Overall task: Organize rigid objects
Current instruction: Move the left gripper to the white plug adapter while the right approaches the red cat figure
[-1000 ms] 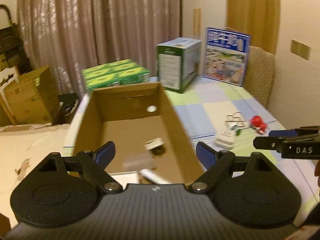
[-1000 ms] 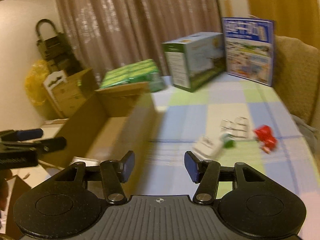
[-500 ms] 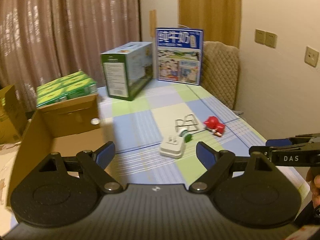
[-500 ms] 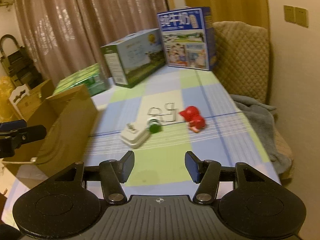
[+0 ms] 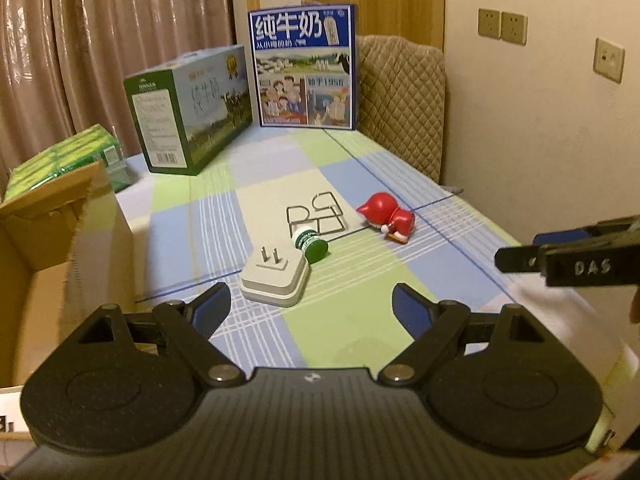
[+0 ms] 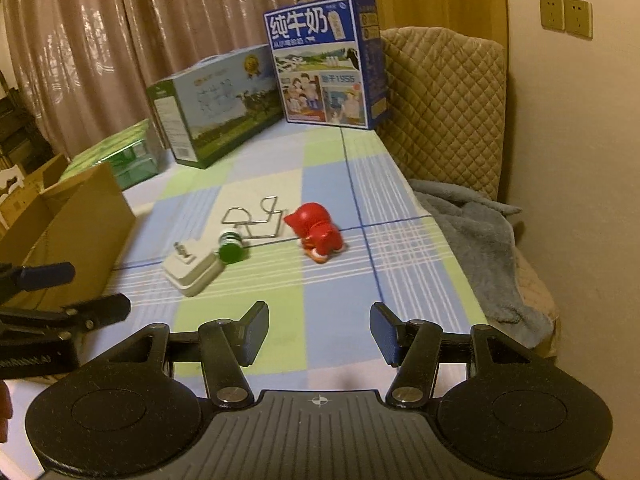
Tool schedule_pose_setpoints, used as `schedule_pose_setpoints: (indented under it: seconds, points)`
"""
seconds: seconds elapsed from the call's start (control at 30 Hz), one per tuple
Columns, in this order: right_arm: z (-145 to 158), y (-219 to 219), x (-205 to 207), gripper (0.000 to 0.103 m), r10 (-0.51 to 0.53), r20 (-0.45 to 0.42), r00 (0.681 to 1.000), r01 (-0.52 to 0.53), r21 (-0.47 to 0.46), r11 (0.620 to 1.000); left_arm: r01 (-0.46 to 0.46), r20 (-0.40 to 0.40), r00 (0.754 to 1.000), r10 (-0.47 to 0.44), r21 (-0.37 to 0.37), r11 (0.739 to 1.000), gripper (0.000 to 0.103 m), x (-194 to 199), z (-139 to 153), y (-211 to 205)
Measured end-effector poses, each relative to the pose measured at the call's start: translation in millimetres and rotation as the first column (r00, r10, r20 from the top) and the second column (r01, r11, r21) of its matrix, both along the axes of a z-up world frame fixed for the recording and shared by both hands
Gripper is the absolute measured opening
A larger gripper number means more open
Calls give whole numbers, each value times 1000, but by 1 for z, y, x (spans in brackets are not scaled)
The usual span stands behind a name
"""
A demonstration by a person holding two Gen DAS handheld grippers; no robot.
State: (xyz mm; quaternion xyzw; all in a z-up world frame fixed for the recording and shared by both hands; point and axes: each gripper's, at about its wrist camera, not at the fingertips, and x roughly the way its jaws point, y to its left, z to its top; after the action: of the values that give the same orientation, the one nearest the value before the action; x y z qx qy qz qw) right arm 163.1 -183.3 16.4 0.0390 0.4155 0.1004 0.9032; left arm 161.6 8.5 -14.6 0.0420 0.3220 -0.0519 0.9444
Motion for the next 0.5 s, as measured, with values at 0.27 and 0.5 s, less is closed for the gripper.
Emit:
schedule_pose_setpoints:
  seconds: [0.27, 0.5]
  points:
    - [-24, 1, 36, 53, 26, -21, 999, -26, -1, 1000, -30, -21, 999, 30, -5, 1000, 85, 38, -26, 9]
    - [-42, 7, 64, 53, 39, -42, 998, -39, 0, 999, -67, -67, 996, 66, 0, 998, 85, 68, -49, 13]
